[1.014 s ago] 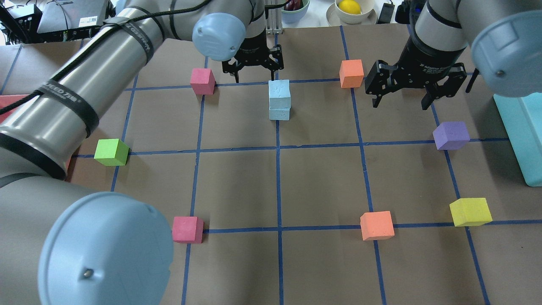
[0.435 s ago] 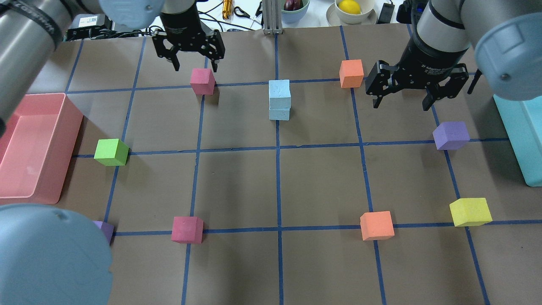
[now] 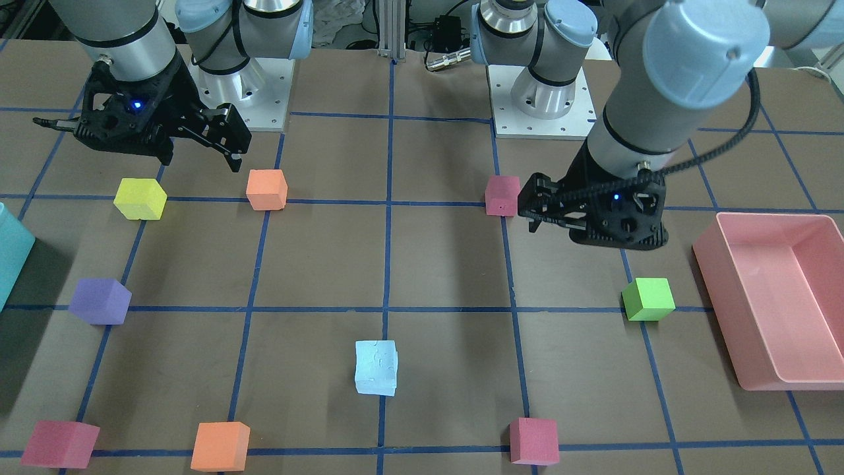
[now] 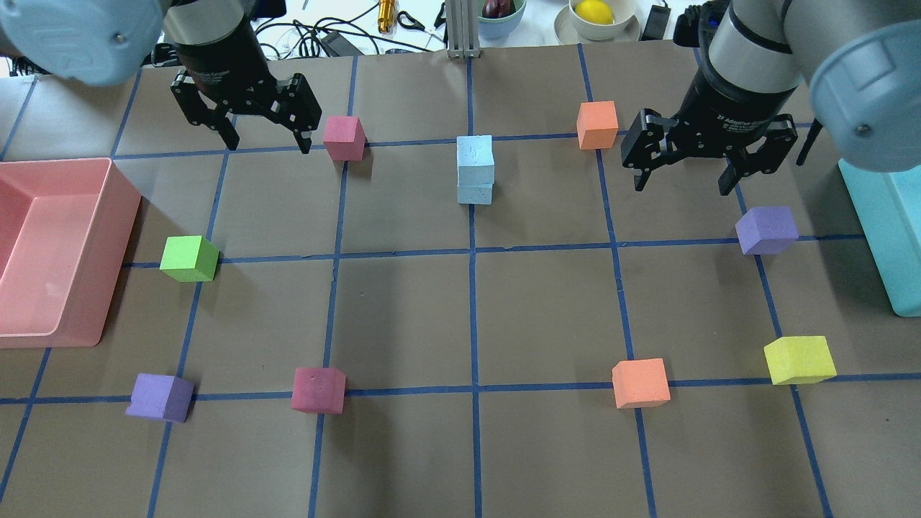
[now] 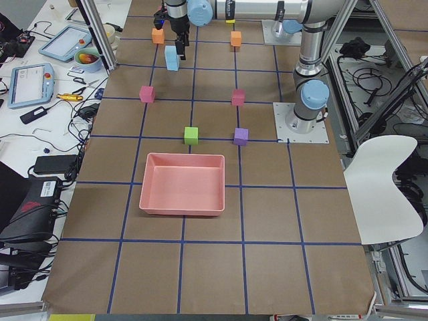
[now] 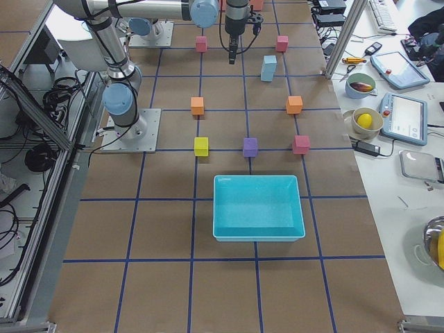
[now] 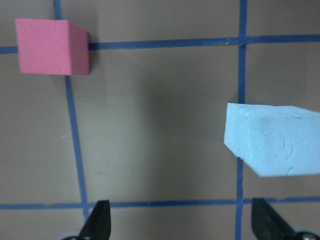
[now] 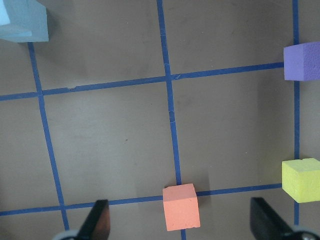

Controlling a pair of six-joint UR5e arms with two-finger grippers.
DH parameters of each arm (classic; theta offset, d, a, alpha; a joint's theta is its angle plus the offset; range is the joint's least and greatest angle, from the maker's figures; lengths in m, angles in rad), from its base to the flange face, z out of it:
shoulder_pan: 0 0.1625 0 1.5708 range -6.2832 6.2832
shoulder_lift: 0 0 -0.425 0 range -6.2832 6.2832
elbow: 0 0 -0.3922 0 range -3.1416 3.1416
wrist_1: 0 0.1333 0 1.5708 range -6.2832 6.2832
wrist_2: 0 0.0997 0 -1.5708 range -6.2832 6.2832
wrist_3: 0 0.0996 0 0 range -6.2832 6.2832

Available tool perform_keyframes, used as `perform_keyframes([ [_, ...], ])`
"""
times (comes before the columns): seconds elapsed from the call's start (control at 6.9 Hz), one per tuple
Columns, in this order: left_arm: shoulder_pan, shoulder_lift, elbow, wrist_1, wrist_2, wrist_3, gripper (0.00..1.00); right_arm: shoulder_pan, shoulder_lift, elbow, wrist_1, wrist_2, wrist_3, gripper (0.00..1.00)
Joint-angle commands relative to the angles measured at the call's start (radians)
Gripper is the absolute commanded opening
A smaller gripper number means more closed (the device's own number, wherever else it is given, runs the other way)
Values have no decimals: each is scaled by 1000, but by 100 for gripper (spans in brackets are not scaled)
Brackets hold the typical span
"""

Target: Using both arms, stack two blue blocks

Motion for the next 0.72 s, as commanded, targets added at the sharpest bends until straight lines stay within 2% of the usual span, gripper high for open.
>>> perform_keyframes([
  [0.0,-2,101,-59,4,-1,0,100,0,0,-1,2,-1,0,100],
  [0.58,1,125,-59,10,1,0,100,0,0,0,2,-3,0,100],
])
